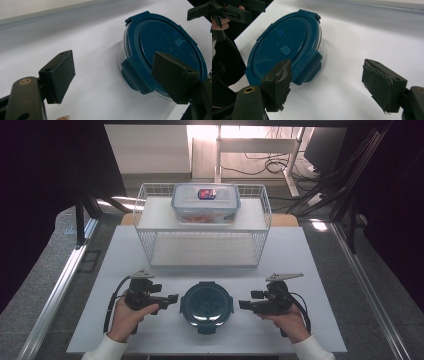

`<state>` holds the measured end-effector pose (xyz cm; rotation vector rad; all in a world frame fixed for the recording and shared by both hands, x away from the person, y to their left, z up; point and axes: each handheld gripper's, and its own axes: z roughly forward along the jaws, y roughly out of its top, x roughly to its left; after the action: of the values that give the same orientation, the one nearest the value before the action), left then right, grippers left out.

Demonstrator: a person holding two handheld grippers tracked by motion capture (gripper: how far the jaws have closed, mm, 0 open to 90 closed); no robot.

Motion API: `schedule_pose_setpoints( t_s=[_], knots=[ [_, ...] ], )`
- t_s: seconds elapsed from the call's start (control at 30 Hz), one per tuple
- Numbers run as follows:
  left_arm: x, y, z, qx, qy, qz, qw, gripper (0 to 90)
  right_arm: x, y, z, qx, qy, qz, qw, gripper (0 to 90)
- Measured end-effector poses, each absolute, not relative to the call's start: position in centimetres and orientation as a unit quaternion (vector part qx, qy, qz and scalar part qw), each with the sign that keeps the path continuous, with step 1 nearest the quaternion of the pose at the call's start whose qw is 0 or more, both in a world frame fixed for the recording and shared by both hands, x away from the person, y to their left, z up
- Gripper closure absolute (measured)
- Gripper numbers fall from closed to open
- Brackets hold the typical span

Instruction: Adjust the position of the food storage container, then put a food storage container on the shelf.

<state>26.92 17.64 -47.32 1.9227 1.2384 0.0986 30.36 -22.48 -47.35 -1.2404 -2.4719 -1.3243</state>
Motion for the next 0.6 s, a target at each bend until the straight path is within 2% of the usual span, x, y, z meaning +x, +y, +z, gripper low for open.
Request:
schedule_pose_setpoints(
  t_s=[0.27,0.33,0.47,0.6],
  knots=[
    [26.6,17.5,-47.2,0.753,0.507,0.026,0.419,14.8,29.8,-21.7,-47.2,-0.396,-0.81,-0.433,0.023,20.5],
    [26.5,17.3,-47.4,0.744,0.514,0.008,0.427,14.0,29.7,-21.5,-47.2,-0.393,-0.811,-0.434,0.024,20.1],
    [26.2,16.4,-48.2,0.739,0.526,-0.021,0.42,11.6,29.4,-20.9,-47.7,-0.403,-0.8,-0.441,0.054,17.7],
    [26.2,16.1,-48.6,0.723,0.541,-0.049,0.427,9.4,29.3,-20.4,-48.1,-0.413,-0.795,-0.439,0.063,15.0]
  ],
)
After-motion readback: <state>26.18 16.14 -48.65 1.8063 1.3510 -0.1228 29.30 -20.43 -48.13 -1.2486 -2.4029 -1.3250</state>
